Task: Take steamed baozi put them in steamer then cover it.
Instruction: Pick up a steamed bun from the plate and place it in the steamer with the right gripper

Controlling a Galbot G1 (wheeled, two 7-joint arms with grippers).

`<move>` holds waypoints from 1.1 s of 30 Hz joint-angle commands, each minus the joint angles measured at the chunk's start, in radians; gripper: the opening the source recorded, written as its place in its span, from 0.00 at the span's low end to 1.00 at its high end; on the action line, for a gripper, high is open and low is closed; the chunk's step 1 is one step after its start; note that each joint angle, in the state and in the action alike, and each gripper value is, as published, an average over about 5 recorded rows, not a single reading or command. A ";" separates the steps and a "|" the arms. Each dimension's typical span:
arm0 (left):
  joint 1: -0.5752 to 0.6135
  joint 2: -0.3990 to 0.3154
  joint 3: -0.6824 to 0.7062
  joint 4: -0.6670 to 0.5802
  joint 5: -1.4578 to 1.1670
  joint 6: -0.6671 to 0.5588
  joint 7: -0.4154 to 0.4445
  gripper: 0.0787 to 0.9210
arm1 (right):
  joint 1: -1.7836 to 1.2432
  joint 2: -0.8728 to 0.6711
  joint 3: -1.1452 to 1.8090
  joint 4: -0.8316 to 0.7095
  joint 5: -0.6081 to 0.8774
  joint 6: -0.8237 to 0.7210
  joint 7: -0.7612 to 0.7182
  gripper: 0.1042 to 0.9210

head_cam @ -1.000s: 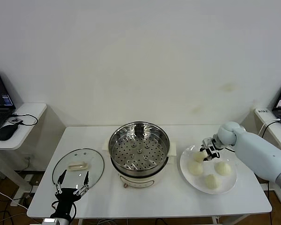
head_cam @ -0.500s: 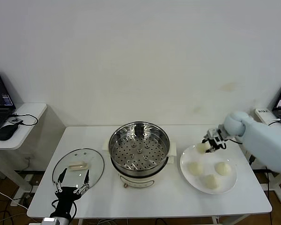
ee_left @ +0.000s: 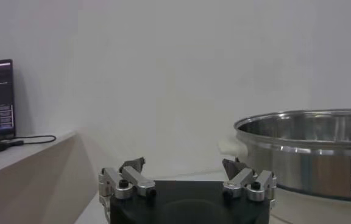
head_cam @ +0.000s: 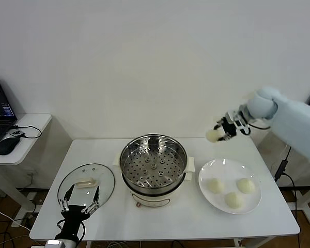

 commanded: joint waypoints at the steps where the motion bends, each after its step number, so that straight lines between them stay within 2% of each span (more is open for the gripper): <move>1: 0.000 0.000 -0.001 -0.001 -0.001 0.000 0.000 0.88 | 0.153 0.196 -0.155 0.015 0.131 0.043 0.030 0.49; 7: 0.000 -0.001 -0.013 0.004 0.001 -0.003 -0.001 0.88 | 0.116 0.336 -0.219 -0.028 0.111 0.152 0.064 0.49; 12: 0.001 -0.005 -0.020 0.006 0.000 -0.007 -0.001 0.88 | 0.067 0.406 -0.250 -0.070 -0.010 0.259 0.098 0.48; 25: -0.006 -0.022 -0.027 0.019 -0.009 -0.012 -0.003 0.88 | -0.064 0.465 -0.217 -0.212 -0.374 0.465 0.185 0.48; 33: -0.002 -0.018 -0.032 0.023 -0.009 -0.017 -0.003 0.88 | -0.105 0.503 -0.175 -0.291 -0.466 0.527 0.245 0.48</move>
